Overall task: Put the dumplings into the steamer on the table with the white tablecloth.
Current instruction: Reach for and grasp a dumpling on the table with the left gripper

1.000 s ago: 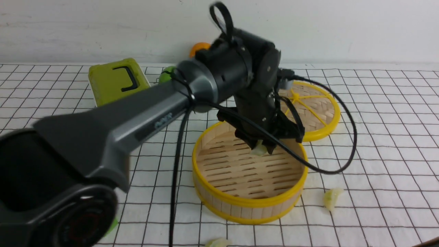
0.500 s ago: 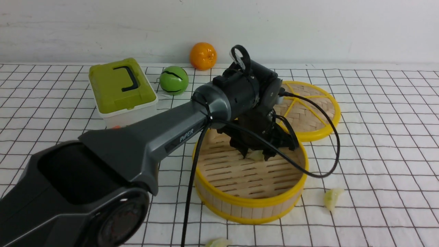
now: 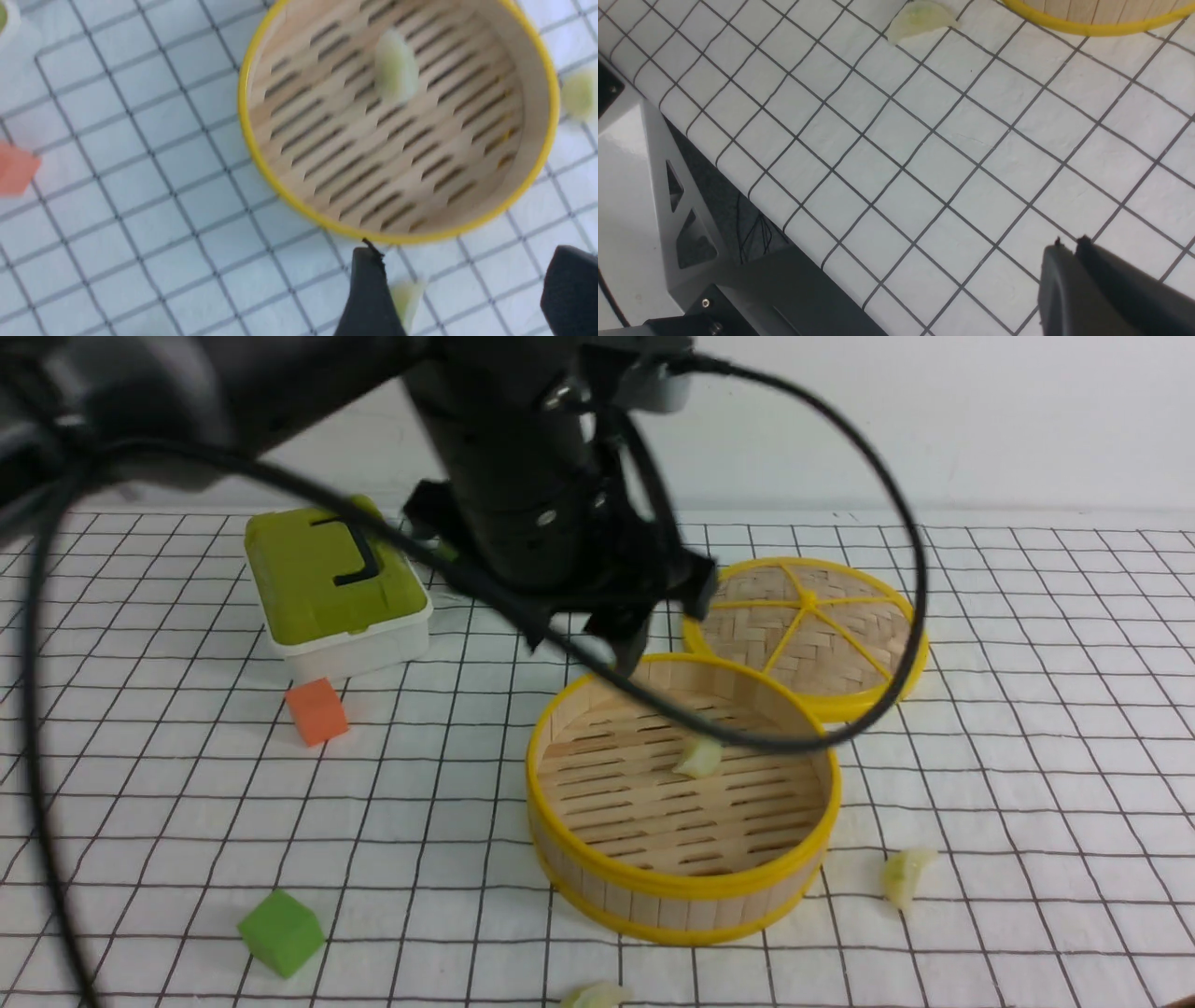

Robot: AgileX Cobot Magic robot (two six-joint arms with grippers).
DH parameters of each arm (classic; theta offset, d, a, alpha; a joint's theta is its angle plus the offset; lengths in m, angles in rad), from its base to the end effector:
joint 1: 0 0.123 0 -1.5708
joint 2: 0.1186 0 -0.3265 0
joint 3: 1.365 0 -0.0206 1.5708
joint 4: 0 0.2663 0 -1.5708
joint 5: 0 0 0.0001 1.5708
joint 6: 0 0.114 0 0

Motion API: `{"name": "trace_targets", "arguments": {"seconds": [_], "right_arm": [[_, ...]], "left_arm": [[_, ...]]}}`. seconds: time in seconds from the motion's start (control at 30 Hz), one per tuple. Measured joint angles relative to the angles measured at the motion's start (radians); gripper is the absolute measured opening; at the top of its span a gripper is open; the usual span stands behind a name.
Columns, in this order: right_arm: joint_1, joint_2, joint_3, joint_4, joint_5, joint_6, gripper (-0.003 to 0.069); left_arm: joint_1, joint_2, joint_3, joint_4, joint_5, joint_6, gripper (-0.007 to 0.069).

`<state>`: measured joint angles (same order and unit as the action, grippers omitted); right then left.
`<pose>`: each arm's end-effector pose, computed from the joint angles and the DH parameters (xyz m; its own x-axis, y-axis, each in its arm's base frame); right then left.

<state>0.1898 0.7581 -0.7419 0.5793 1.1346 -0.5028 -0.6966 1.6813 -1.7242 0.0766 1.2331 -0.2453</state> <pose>0.0968 0.0762 0.3305 -0.7002 -0.3388 -0.6285 -0.6088 0.7432 0.2775 0.3020 -0.2419 0.3945 -0.8020 0.3872 -0.4549 0.4509 0.8919 -0.0357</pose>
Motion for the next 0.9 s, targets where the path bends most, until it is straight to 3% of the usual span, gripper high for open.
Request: {"name": "trace_targets", "arguments": {"seconds": [0.3, 0.6, 0.9], "right_arm": [[0.000, 0.000, 0.000, 0.012, -0.037, -0.002, 0.0041], [0.000, 0.000, 0.000, 0.027, -0.065, -0.003, 0.0043], [0.000, 0.000, 0.000, 0.027, -0.068, -0.003, 0.0052]], "left_arm": [[0.000, -0.186, 0.577, -0.150, -0.310, 0.043, 0.0468], [0.000, -0.094, 0.657, -0.184, -0.487, 0.104, 0.0432], [0.000, 0.095, 0.657, -0.190, -0.552, 0.152, 0.0410]]}}
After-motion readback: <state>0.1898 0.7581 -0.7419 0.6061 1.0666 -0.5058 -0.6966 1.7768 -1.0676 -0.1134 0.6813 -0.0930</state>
